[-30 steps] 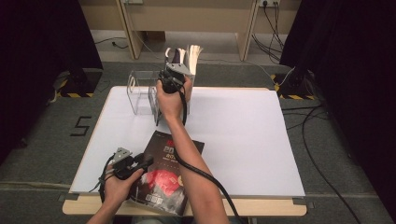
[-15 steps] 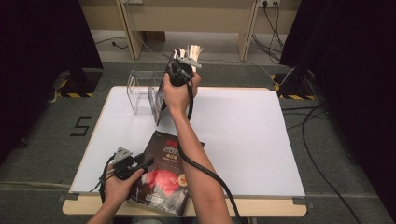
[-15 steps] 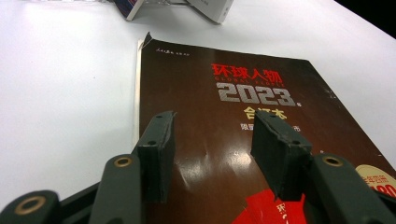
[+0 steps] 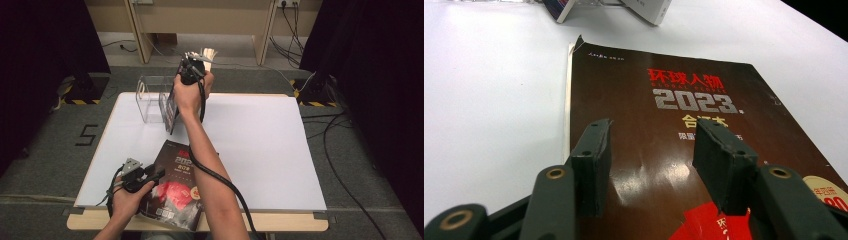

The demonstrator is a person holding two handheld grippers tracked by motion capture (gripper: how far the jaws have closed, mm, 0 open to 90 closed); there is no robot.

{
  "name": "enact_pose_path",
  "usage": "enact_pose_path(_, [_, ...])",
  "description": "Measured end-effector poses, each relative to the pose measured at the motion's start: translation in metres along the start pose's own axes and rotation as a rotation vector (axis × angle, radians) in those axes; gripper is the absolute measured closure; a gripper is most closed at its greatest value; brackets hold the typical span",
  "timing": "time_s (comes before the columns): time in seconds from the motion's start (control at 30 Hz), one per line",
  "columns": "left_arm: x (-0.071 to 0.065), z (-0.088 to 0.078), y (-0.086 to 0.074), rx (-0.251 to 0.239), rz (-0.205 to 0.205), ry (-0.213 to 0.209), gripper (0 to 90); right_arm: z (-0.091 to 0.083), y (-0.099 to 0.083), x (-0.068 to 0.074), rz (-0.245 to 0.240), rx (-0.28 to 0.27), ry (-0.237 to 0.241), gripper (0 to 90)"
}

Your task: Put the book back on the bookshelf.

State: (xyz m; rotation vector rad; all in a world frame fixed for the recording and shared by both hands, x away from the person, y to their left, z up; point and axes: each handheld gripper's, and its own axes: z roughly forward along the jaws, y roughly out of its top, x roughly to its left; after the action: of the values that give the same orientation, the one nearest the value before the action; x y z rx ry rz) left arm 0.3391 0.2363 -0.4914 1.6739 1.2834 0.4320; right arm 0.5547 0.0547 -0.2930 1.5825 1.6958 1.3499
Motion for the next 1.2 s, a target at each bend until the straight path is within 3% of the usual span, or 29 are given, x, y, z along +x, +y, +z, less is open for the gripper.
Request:
enact_pose_path(0.13, [-0.001, 0.0, 0.0, 0.001, 0.005, 0.0, 48.7, -0.002, 0.004, 0.0, 0.021, 0.045, 0.032, 84.1])
enact_pose_path(0.2, [-0.001, 0.0, 0.0, 0.0, 0.004, -0.001, 48.8, -0.003, 0.003, -0.001, 0.036, 0.033, 0.062, 84.2])
enact_pose_path(0.5, [0.002, -0.001, 0.0, -0.002, 0.001, 0.001, 48.8, -0.004, -0.01, 0.007, -0.003, -0.12, 0.113, 84.6])
enact_pose_path(0.97, [0.003, -0.002, 0.001, -0.005, -0.005, -0.005, 48.8, -0.003, 0.007, 0.013, -0.004, -0.308, 0.104, 84.4])
enact_pose_path(1.07, [0.004, -0.002, 0.001, -0.006, -0.007, -0.006, 48.8, 0.004, 0.004, 0.016, -0.03, -0.312, 0.099, 84.3])
enact_pose_path(1.2, [0.004, -0.002, 0.001, -0.006, -0.004, -0.008, 48.8, 0.017, -0.013, 0.016, -0.05, -0.269, 0.093, 84.1])
